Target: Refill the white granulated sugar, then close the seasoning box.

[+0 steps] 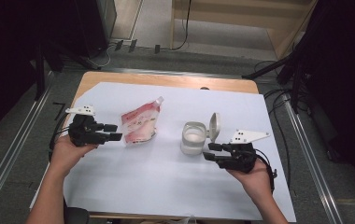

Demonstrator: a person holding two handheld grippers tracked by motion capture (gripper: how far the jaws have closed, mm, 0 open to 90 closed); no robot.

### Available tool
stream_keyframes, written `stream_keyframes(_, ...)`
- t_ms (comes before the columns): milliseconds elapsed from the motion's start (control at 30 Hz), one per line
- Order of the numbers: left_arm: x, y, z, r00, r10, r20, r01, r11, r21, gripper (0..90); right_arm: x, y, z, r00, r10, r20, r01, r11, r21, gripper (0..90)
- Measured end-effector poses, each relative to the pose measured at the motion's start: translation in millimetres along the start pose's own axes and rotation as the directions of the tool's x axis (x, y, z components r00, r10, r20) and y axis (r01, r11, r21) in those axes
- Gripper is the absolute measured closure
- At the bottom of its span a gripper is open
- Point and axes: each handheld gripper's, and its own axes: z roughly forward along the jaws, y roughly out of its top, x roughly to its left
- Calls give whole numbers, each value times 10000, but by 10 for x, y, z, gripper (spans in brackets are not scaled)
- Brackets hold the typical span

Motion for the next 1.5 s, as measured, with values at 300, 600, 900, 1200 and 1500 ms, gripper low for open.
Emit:
stream_keyframes(300, 63, -42, -45, 9999, -118, 9, 118, 9998, 156, 465, -70, 0, -34, 9998, 112, 138, -112, 9999, -19, 584)
stream_keyframes(600, 101, -110, -113, 9990, -298, -344, 301, 9995, 98, 453, -196, 0, -134, 9992, 247, 328, -245, 9997, -75, 605)
stream_keyframes(900, 173, -173, -205, 9958, -589, -702, 579, 9982, -164, 451, -250, 23, -293, 9987, 338, 387, -328, 9991, -262, 710)
stream_keyframes(1200, 211, -164, -157, 9954, -485, -823, 484, 9988, -36, 443, -376, 33, -336, 9932, 728, 912, -672, 9958, -629, 900)
stream_keyframes(1500, 217, -152, -137, 9951, -441, -890, 443, 9990, 5, 438, -522, 50, -230, 9837, 1360, 1173, -1281, 9891, -722, 897)
